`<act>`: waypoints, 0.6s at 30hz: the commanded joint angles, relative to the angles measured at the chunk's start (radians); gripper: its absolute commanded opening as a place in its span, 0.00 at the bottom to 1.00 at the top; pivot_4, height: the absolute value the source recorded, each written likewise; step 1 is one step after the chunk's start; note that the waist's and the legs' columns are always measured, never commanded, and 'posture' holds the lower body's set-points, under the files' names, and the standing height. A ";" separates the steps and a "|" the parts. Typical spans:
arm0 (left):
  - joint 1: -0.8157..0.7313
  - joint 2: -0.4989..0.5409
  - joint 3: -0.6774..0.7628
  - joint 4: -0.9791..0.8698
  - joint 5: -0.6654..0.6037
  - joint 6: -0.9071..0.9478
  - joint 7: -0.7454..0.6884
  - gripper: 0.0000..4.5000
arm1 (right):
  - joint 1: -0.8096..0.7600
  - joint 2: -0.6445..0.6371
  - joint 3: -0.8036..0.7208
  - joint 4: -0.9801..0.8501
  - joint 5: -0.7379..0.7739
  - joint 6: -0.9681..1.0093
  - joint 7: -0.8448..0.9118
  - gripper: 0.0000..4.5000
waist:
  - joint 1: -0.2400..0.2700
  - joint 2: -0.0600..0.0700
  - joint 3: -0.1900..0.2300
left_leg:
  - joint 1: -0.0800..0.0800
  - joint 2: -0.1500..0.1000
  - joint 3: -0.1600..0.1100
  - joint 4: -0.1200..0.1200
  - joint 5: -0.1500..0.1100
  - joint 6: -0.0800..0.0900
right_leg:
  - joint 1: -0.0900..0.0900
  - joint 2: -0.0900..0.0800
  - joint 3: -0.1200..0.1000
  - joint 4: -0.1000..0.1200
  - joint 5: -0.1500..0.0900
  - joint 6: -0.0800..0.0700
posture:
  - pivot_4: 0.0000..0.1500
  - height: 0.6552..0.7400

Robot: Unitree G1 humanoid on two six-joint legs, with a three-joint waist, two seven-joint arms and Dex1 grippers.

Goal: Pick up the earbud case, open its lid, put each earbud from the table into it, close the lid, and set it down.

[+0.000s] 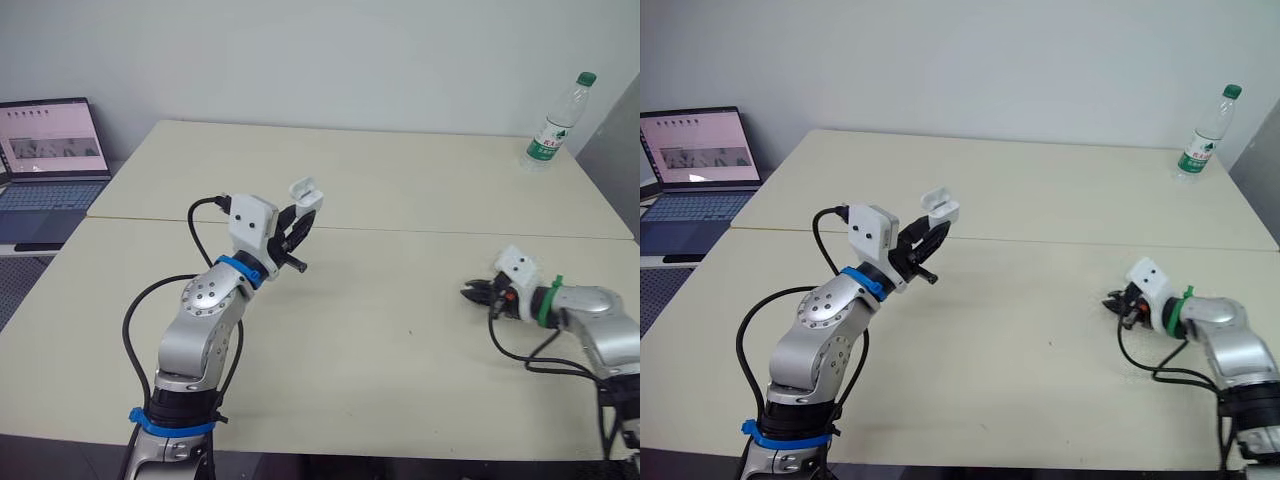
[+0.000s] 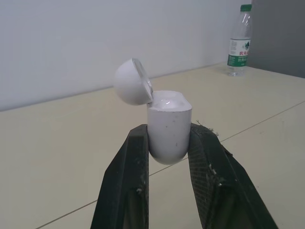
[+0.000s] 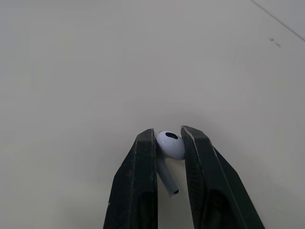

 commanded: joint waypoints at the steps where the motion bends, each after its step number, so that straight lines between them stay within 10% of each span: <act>1: 0.001 -0.005 -0.002 -0.028 0.002 -0.041 -0.002 0.18 | 0.018 -0.149 -0.012 -0.011 -0.012 -0.114 0.178 0.09 | 0.001 0.000 0.000 | 0.000 0.000 0.000 0.000 0.000 0.000 | 0.000 0.000 0.000 0.000 0.000 0.000 | 1.00 1.00; 18: 0.005 -0.080 -0.091 -0.075 0.132 -0.215 0.077 0.18 | 0.074 -0.447 0.052 0.525 -0.299 -0.778 0.296 0.09 | -0.002 0.000 0.000 | 0.007 0.001 0.006 0.000 0.000 0.000 | 0.003 0.000 0.006 0.001 0.000 0.000 | 1.00 1.00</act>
